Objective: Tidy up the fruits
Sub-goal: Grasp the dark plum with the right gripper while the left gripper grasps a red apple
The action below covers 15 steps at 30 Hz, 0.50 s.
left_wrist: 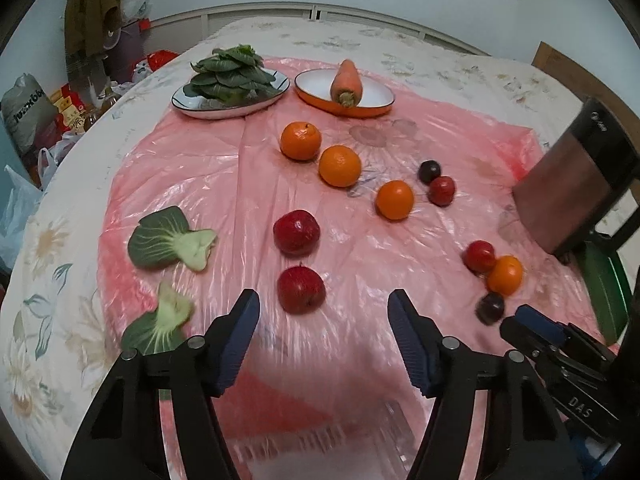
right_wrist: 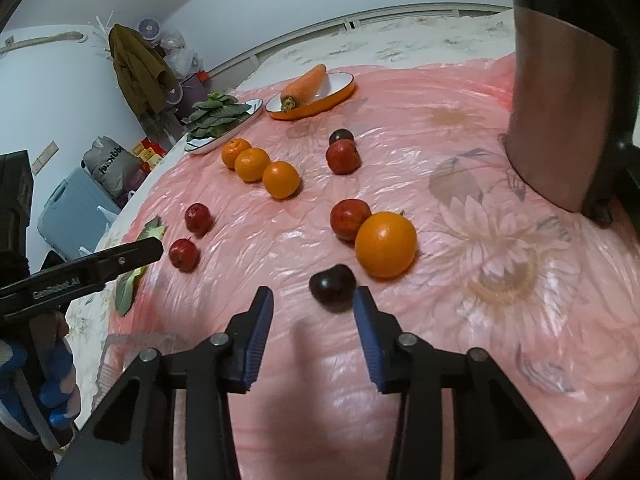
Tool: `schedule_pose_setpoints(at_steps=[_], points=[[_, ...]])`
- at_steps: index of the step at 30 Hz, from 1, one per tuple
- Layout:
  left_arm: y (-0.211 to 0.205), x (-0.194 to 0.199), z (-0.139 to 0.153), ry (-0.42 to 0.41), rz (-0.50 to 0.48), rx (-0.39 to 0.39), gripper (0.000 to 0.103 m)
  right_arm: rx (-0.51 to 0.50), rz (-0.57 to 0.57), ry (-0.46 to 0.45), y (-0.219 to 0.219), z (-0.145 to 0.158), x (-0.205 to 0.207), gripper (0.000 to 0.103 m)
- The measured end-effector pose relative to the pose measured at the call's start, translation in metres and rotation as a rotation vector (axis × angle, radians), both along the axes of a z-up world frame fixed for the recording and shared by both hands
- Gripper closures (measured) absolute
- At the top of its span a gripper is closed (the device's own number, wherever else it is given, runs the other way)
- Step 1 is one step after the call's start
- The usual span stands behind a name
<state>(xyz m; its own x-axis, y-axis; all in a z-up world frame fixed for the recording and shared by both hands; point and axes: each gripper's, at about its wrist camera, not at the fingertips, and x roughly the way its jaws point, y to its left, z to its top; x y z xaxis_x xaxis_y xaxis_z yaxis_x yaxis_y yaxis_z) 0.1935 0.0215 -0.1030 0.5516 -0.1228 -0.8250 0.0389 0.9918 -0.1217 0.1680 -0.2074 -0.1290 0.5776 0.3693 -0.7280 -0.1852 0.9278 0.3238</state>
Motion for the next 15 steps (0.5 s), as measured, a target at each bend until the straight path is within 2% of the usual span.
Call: schedule_pose_setpoints(at_steps=[4, 8, 12, 15], points=[[0.001, 0.012, -0.009, 0.016, 0.003, 0.01, 0.044, -0.011, 0.004, 0.02, 0.001, -0.01, 0.01, 0.054], [0.002, 0.02, -0.018, 0.025, 0.006, 0.015, 0.053, -0.015, 0.011, 0.022, 0.002, -0.014, 0.016, 0.055], [0.0, 0.023, -0.025, 0.037, -0.002, 0.022, 0.064, -0.051, 0.025, 0.031, 0.008, -0.02, 0.022, 0.069], [-0.003, 0.023, -0.032, 0.044, -0.012, 0.044, 0.066, -0.067, 0.025, 0.035, 0.01, -0.022, 0.023, 0.078]])
